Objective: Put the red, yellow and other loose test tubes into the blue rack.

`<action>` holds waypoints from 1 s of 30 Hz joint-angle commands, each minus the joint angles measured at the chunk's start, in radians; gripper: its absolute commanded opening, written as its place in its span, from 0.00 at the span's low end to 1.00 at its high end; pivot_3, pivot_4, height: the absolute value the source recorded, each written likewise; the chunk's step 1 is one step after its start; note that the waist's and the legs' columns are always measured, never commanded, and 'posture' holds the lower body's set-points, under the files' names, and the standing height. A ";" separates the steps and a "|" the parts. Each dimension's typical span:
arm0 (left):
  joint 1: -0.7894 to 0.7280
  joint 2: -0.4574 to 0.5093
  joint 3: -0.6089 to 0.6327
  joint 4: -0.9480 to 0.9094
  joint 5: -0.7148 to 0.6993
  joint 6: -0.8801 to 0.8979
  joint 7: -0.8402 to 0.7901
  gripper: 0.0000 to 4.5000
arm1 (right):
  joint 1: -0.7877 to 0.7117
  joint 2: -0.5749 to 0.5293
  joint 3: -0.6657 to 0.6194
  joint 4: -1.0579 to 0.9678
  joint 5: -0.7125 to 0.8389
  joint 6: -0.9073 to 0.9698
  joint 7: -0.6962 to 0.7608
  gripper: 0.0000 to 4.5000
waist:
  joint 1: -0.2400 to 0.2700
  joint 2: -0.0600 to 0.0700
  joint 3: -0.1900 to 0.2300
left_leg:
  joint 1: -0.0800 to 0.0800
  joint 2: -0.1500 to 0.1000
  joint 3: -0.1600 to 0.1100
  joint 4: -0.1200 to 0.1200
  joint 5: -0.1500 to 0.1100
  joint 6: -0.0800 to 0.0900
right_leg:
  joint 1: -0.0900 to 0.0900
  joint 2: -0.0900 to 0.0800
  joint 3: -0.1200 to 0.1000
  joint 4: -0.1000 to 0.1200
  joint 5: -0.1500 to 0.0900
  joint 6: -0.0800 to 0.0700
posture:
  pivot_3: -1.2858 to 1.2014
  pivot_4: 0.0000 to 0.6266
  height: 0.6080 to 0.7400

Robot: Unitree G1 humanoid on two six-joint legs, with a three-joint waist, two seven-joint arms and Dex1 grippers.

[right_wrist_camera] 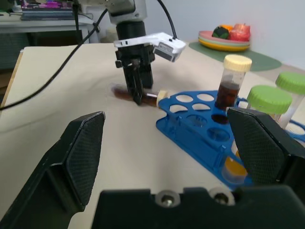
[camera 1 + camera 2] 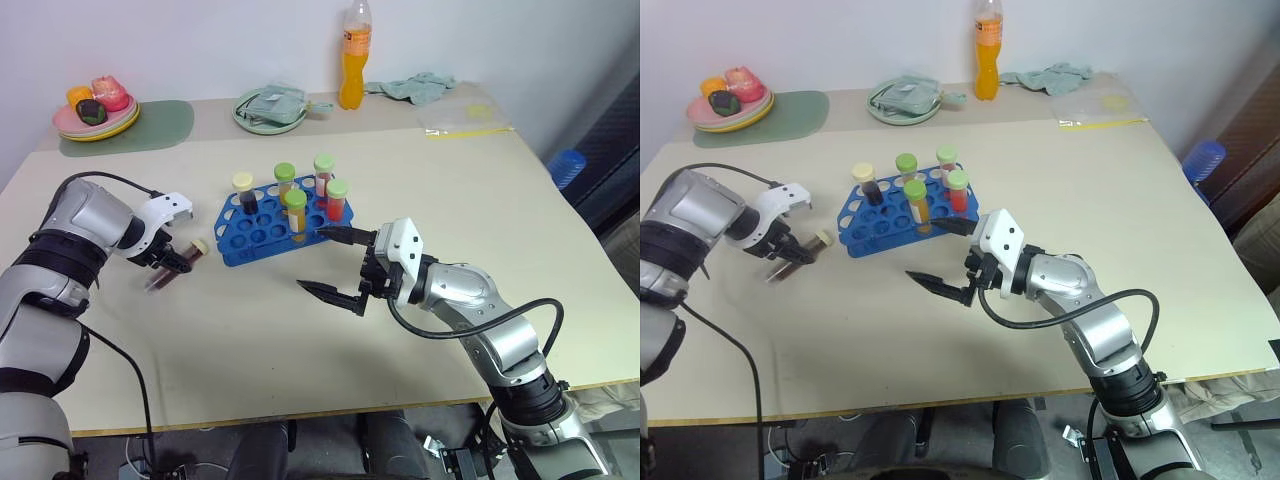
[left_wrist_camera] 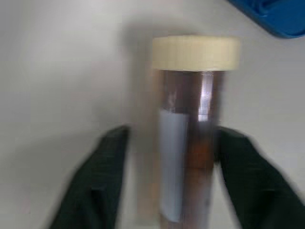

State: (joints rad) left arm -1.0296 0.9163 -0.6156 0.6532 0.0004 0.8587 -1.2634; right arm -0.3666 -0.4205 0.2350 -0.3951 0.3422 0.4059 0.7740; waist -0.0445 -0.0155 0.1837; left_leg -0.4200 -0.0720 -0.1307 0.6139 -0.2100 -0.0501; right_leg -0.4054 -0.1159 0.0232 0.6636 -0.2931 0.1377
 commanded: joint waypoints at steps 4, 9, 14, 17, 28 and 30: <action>-0.047 0.026 0.070 0.089 0.079 -0.040 -0.022 0.36 | 0.001 -0.013 -0.003 -0.061 0.016 0.015 0.015 1.00 | -0.001 -0.001 0.000 | 0.000 0.000 0.000 0.000 0.000 0.000 | 0.000 0.000 0.000 0.000 0.000 0.000 | 0.52 0.24 1.00; -0.012 0.096 0.226 0.067 0.036 -0.037 0.026 0.36 | 0.008 -0.015 -0.007 -0.067 0.019 0.020 0.019 1.00 | -0.004 -0.002 0.001 | 0.000 0.000 -0.001 0.000 0.000 0.000 | -0.001 0.000 0.000 0.001 0.000 0.000 | 0.52 0.24 1.00; 0.149 0.089 0.639 -0.144 -0.137 -0.157 0.231 0.36 | 0.016 -0.015 -0.006 -0.066 0.024 0.019 0.027 1.00 | 0.002 -0.002 0.000 | 0.000 0.001 -0.004 0.000 0.000 0.000 | -0.001 -0.001 0.000 0.001 0.000 0.000 | 0.52 0.24 1.00; 0.334 0.011 0.922 -0.407 -0.251 -0.211 0.346 0.36 | 0.013 -0.012 -0.006 -0.056 0.023 0.013 0.027 1.00 | 0.002 -0.004 0.000 | -0.002 0.001 -0.006 0.002 0.000 0.000 | 0.000 -0.002 -0.001 0.000 0.000 0.000 | 0.52 0.24 1.00; 0.782 -0.599 0.794 -1.183 -0.224 -0.520 0.779 0.36 | 0.010 0.003 -0.029 0.001 0.005 -0.006 -0.010 1.00 | 0.036 -0.007 -0.002 | -0.001 -0.001 -0.003 0.003 0.000 -0.001 | 0.003 -0.004 0.001 -0.001 0.001 0.000 | 0.52 0.24 1.00; 0.799 -0.698 0.718 -1.144 -0.175 -0.619 0.848 0.36 | 0.011 0.004 -0.031 0.005 -0.003 -0.012 -0.014 1.00 | 0.034 -0.006 -0.003 | -0.002 -0.001 -0.002 0.004 0.000 -0.001 | 0.001 -0.002 -0.001 -0.001 0.001 -0.001 | 0.52 0.24 1.00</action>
State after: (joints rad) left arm -0.2164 0.2377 0.1251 -0.4715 -0.2190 0.3371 -0.4766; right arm -0.3498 -0.4181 0.2236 -0.3786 0.3403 0.4173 0.7659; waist -0.0100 -0.0216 0.1807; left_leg -0.4214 -0.0729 -0.1326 0.6177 -0.2097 -0.0509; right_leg -0.4041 -0.1182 0.0228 0.6633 -0.2922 0.1370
